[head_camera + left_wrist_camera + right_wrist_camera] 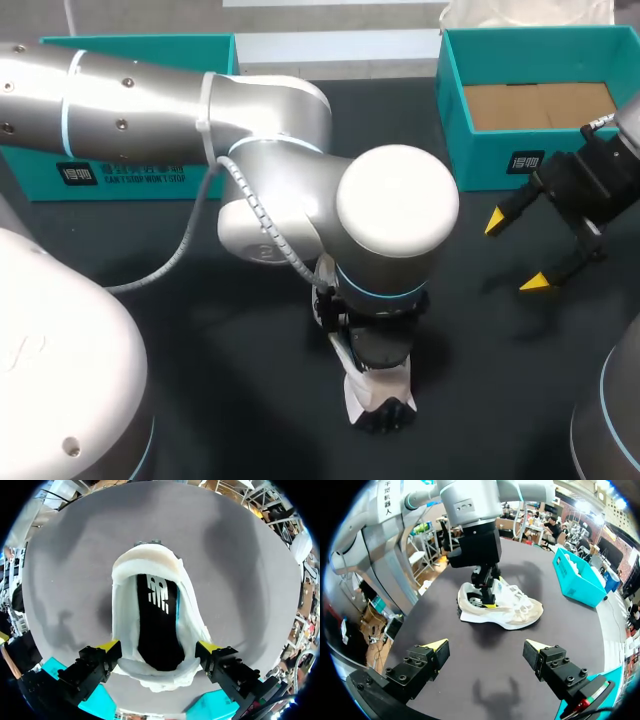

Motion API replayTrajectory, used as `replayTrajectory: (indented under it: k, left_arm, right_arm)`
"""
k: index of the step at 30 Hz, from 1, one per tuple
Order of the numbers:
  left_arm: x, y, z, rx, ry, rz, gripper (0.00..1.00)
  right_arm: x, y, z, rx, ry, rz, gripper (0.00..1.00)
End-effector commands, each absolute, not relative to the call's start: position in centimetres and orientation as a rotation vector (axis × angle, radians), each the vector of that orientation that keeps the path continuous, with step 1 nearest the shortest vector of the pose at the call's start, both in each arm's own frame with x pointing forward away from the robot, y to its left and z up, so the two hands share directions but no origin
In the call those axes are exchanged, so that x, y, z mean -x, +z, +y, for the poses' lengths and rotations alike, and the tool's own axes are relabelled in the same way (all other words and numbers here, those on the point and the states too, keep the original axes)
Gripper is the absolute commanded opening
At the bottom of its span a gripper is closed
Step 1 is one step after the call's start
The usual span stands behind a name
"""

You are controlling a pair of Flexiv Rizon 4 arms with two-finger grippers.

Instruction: Take the shoe out of the shoebox, open the shoe tongue, remove and reinsert the insole, then place the shoe into the shoebox

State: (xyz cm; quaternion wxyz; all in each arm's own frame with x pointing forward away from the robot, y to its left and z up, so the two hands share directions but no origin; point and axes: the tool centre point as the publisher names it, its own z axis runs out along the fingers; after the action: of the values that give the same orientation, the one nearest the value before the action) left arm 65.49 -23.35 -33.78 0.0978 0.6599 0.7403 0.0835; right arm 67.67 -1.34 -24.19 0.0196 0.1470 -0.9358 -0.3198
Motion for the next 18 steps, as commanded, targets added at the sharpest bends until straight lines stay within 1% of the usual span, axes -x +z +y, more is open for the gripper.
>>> replayTrajectory:
  k: [1, 7, 18]
  left_arm:
    - [-66.1, -33.1, -23.0, -1.951, 0.217, 2.170, 1.00]
    - [-66.2, -32.0, -23.5, -1.972, 0.177, 2.141, 1.00]
    - [-66.0, -29.7, -22.3, -2.027, 0.249, 2.164, 1.00]
  right_arm:
    - [-67.6, -24.2, -1.3, -0.455, -0.989, -2.905, 1.00]
    - [-67.6, -24.2, -1.3, -0.455, -0.989, -2.905, 1.00]
    - [-67.6, -24.2, -1.3, -0.455, -0.989, -2.905, 1.00]
